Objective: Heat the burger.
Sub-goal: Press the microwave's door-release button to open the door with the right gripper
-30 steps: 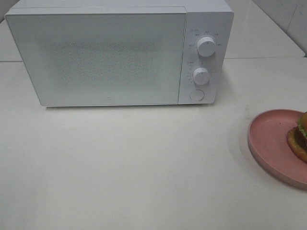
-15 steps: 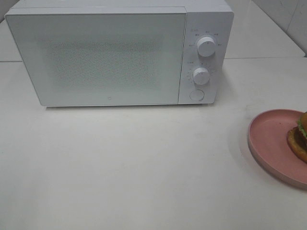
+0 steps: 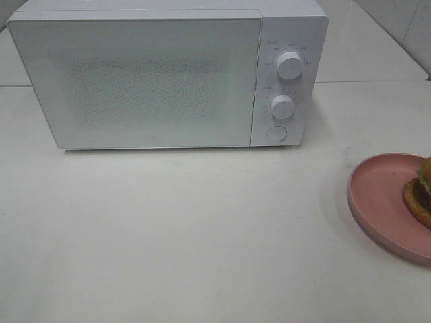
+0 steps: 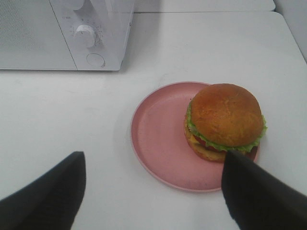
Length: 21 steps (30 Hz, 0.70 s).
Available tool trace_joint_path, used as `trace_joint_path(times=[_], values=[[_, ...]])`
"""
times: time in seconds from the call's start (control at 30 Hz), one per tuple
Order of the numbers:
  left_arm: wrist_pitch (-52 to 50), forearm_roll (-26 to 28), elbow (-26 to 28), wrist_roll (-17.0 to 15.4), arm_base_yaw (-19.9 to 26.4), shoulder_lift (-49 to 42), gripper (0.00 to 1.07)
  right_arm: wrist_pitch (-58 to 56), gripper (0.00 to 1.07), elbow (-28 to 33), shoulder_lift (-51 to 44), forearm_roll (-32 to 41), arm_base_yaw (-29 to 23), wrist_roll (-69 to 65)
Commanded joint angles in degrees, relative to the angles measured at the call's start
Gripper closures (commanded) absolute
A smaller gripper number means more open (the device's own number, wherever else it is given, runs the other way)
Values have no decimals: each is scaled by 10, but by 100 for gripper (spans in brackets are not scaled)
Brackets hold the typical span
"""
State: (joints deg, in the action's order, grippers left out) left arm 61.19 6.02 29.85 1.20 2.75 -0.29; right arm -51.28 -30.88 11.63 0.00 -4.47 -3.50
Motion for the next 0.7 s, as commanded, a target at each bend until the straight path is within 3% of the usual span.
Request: trace_joint_path(times=[0.03, 0.7], values=[[2, 5, -1, -1, 2, -13, 10, 23, 33, 1, 15, 0, 3, -5], [2, 5, -1, -1, 2, -13, 10, 202, 33, 30, 163, 0, 3, 2]])
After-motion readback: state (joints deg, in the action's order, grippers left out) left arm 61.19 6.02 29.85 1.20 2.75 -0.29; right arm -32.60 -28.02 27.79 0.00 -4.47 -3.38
